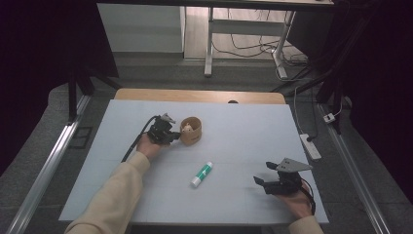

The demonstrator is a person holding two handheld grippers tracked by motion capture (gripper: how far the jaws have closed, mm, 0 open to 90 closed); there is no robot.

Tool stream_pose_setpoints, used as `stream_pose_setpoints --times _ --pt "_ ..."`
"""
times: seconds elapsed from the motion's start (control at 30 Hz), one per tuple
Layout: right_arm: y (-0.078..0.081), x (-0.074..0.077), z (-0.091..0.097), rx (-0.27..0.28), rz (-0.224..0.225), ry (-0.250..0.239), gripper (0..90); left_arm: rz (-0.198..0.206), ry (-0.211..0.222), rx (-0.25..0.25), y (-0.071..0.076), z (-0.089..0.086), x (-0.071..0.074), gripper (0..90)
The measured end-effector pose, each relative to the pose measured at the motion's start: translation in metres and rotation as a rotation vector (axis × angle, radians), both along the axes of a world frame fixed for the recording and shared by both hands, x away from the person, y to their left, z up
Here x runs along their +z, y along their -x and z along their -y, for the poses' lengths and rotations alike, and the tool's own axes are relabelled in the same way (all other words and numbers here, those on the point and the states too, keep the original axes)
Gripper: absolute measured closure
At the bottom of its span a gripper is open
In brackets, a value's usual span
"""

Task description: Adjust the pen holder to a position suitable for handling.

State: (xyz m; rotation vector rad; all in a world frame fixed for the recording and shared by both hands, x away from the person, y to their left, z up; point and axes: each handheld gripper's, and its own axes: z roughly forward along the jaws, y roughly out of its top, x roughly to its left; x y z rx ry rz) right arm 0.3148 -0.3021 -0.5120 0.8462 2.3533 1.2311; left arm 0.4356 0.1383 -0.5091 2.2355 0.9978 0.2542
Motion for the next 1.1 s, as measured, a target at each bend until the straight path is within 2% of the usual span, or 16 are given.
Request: stream_pose_setpoints --times 0.33,0.43,0.53,0.73,0.8,0.83,0.9,1.0,1.03,1.1 --pt "0.000 0.000 0.000 0.001 0.000 0.001 22.2 -0.005 -0.003 0.000 -0.002 0.006 0.001 88.6" --pt "0.000 0.000 0.000 0.001 -0.002 0.001 22.2 0.006 -0.014 -0.003 -0.001 0.007 0.002 88.6" --pt "0.000 0.000 0.000 -0.001 0.000 0.001 22.2 0.014 0.011 0.004 0.000 0.005 0.004 88.6" --pt "0.001 0.001 0.002 -0.009 0.001 -0.004 22.2 0.056 0.002 -0.003 0.008 -0.003 0.015 88.5" --pt "0.001 0.002 0.001 -0.008 0.005 -0.014 22.3 0.067 0.009 -0.003 0.012 -0.007 0.018 86.0" --pt "0.001 0.002 0.000 -0.006 0.007 -0.014 22.3 0.071 0.019 -0.002 0.015 -0.009 0.020 79.0" --pt "0.001 0.002 0.000 -0.006 0.008 -0.014 22.3 0.073 0.033 -0.008 0.019 -0.013 0.022 76.1" --pt "0.001 0.003 -0.001 -0.005 0.009 -0.012 22.3 0.072 0.033 -0.010 0.026 -0.017 0.023 67.0" --pt "0.001 0.003 -0.001 -0.004 0.011 -0.020 22.3 0.070 0.033 -0.009 0.028 -0.018 0.024 60.2" --pt "0.001 0.003 -0.001 -0.007 0.012 -0.016 22.3 0.064 0.030 -0.008 0.032 -0.020 0.025 57.2"
